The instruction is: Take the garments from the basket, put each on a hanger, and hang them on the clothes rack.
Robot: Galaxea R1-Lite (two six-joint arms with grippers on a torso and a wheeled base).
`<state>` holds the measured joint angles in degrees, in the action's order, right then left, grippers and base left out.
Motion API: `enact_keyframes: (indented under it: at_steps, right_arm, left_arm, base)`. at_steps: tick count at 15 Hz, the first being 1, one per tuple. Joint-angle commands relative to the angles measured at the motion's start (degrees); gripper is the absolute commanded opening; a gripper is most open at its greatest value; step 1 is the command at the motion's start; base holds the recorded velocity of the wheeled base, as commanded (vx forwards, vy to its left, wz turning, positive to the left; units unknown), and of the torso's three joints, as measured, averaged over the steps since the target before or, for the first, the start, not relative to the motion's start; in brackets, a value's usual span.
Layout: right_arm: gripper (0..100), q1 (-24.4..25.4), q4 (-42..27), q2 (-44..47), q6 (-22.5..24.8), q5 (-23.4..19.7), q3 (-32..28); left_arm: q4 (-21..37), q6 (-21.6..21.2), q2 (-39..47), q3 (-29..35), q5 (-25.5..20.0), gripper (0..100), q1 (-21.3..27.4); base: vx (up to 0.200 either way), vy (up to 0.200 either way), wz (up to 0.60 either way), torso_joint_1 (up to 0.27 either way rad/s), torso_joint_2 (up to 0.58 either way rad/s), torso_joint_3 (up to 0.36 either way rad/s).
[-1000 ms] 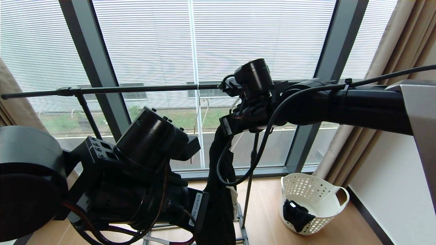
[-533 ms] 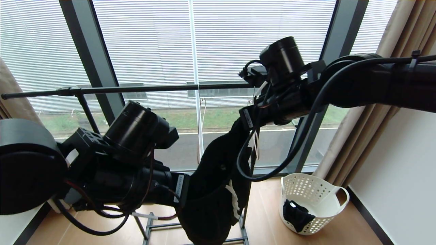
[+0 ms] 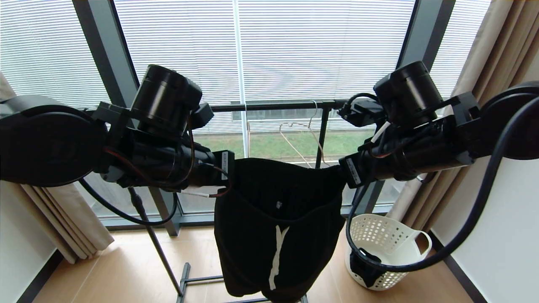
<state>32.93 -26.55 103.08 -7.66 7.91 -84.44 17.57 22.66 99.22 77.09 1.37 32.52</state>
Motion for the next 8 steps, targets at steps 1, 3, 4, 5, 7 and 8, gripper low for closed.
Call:
enact_keyframes:
  at_steps: [1,3,4,5,7,8]
  right_arm:
    - [0,-0.06,3.96,-4.82,2.47,0.00,8.95]
    - [0,-0.14,5.90,-5.00,8.01,-0.27,12.02]
    - [0,-0.14,8.97,-4.12,9.77,-0.97,14.13]
    - [0,-0.14,12.40,-2.19,10.29,-0.97,15.19]
    - [100,-0.58,14.69,-0.25,10.64,-1.06,16.07]
    - [100,-0.58,15.04,0.72,10.82,-1.06,16.15]
  left_arm:
    - [0.01,-0.78,4.58,5.52,0.04,0,-0.18]
    - [0.10,-0.87,6.60,8.78,0.13,0,-0.18]
    - [0.10,-0.87,7.57,10.62,0.13,0,-0.09]
    - [0.10,-0.87,8.53,12.20,0.13,0,0.00]
    - [0.28,-1.22,9.50,15.02,0.22,0,0.52]
    - [0.28,-1.66,9.68,16.07,0.22,0,0.61]
  base:
    - [0.000,0.000,0.00,0.000,0.00,0.000]
    - [0.000,0.000,0.00,0.000,0.00,0.000]
    - [0.000,0.000,0.00,0.000,0.00,0.000]
    - [0.000,0.000,0.00,0.000,0.00,0.000]
    - [0.000,0.000,0.00,0.000,0.00,0.000]
    - [0.000,0.000,0.00,0.000,0.00,0.000]
